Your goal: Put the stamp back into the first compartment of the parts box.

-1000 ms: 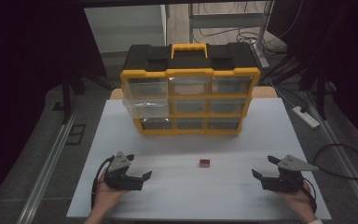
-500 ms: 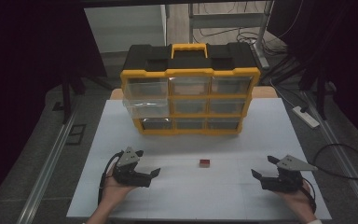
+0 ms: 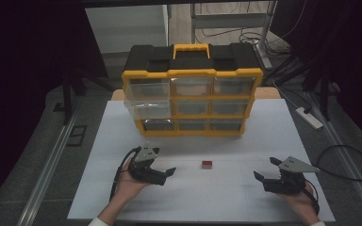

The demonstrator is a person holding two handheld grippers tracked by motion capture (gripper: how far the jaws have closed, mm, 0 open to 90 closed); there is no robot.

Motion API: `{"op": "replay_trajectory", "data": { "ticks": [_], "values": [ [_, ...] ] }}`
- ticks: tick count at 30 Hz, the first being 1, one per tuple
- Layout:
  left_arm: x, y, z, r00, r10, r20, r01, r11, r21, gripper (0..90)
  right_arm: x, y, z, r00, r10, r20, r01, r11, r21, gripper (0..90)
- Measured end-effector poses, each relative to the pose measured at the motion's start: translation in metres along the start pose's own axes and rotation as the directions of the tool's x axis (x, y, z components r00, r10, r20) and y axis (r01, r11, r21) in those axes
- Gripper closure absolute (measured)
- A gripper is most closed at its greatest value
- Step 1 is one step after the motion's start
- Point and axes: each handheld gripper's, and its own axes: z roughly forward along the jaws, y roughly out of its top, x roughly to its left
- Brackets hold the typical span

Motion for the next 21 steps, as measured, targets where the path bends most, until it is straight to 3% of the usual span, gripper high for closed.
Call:
{"op": "replay_trajectory", "data": {
  "ticks": [21],
  "values": [
    [-0.005,0.023,0.018,0.9979,0.034,0.054,-0.035,0.9993,0.013,6.0,0.000,-0.001,0.001,1.0000,-0.001,-0.005,0.002,1.000,0.006,17.3]
  ]
}}
